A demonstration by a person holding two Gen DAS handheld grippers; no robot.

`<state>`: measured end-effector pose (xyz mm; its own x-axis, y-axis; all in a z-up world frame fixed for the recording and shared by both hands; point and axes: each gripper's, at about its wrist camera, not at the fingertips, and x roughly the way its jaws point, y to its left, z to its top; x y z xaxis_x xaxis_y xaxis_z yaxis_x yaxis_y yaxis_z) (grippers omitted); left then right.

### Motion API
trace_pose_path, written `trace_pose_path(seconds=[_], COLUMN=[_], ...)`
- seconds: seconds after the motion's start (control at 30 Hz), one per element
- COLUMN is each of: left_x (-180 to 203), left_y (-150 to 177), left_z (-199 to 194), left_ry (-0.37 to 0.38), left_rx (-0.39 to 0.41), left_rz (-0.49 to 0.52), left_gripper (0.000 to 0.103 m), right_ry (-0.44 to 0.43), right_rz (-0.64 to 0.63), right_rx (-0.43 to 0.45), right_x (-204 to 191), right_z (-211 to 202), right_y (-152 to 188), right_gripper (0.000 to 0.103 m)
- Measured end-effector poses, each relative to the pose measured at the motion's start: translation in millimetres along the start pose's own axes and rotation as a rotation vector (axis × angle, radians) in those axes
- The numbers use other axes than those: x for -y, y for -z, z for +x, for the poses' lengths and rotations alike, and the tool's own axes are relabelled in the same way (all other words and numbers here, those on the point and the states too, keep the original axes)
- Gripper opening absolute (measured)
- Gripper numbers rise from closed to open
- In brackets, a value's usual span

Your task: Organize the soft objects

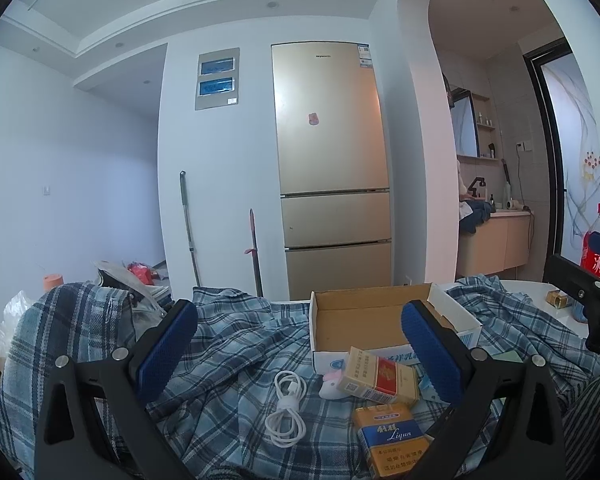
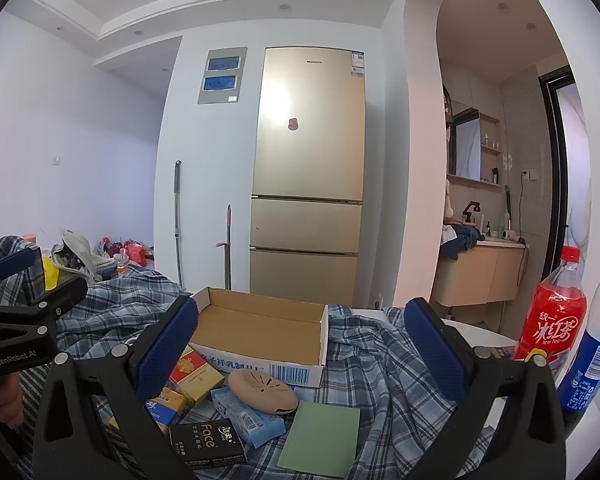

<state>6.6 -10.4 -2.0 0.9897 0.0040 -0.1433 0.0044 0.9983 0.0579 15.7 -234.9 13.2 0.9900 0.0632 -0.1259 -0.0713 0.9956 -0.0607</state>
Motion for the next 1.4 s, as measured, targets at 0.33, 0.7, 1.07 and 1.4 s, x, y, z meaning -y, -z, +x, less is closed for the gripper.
trace_pose_path(seconds=[0.33,0.7,1.07,1.4], left_x=[2.7,30.2,37.3,39.5], left_y=[-8.7,-35.1,-21.2,4.0], left_z=[-19.1,-12.9,16.3,24.9], left_ry=[-0.092,0.013,0.031,0.03], left_rx=[0.051,-0.182,-0.281,-0.347], left_rz=[0.031,0.127,0.016,0.084], left_gripper=[0.103,0.103,0.103,0.094], right_ry=[0.033,0.022,0.037,-0.157], right_rz=[0.055,0.145,0.152,0.087], right_rx=[0.049,0.032,-0.075,-0.344], right_x=[15.1,40.6,44.5,25.0], right_z=[-14.6,-22.7,-1.2,38.5], right_y=[-16.7,-32.6,-28.1,-2.9], right_gripper=[0.103,0.103,0.103,0.103])
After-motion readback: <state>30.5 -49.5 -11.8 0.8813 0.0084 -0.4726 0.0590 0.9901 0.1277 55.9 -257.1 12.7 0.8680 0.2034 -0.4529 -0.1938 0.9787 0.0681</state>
